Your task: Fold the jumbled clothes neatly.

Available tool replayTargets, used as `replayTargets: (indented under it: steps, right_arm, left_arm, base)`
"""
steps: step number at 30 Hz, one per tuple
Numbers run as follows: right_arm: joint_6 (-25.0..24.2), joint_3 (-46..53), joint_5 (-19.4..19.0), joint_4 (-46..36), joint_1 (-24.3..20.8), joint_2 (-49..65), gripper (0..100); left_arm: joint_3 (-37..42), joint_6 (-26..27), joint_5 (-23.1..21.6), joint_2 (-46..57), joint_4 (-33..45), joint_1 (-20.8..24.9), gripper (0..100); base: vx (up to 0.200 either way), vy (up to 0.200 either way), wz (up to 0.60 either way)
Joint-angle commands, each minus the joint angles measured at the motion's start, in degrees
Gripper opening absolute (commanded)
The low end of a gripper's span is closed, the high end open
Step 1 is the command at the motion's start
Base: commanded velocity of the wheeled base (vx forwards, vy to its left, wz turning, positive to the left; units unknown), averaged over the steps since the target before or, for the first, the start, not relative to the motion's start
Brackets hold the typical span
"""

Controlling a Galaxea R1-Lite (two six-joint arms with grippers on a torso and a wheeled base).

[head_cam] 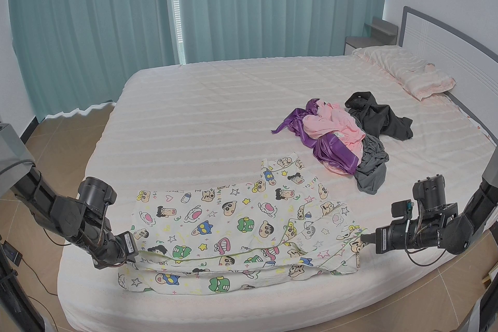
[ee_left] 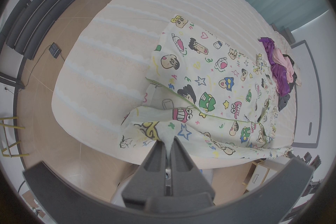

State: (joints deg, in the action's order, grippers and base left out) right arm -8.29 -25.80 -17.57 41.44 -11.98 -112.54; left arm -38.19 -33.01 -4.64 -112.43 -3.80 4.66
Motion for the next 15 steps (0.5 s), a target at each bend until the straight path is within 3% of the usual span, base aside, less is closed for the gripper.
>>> replayTargets:
  steps: [1,4,12,15]
  right_arm:
    - [-0.85,-4.44,2.01,-0.30,-0.41,-4.18,0]
    - [-0.94,-6.64,4.21,-0.30,-0.50,-6.90,0]
    - [-2.08,-10.33,4.56,0.22,-1.46,-12.26,0]
    - [-5.86,-12.70,5.17,0.22,-2.25,-13.32,0]
  left_arm:
    - [-4.43,-0.03,0.16,-6.13,0.20,-0.97,0]
    - [-6.72,-0.47,0.78,-8.68,-0.06,-1.32,0]
    - [-12.08,-3.37,3.15,-13.07,-0.06,-1.32,0]
    - [-14.28,-3.46,6.05,-15.45,-0.06,-1.23,0]
  base:
    - [0.000,0.000,0.00]
    - [0.000,0.000,0.00]
    - [0.000,0.000,0.00]
    - [0.000,0.000,0.00]
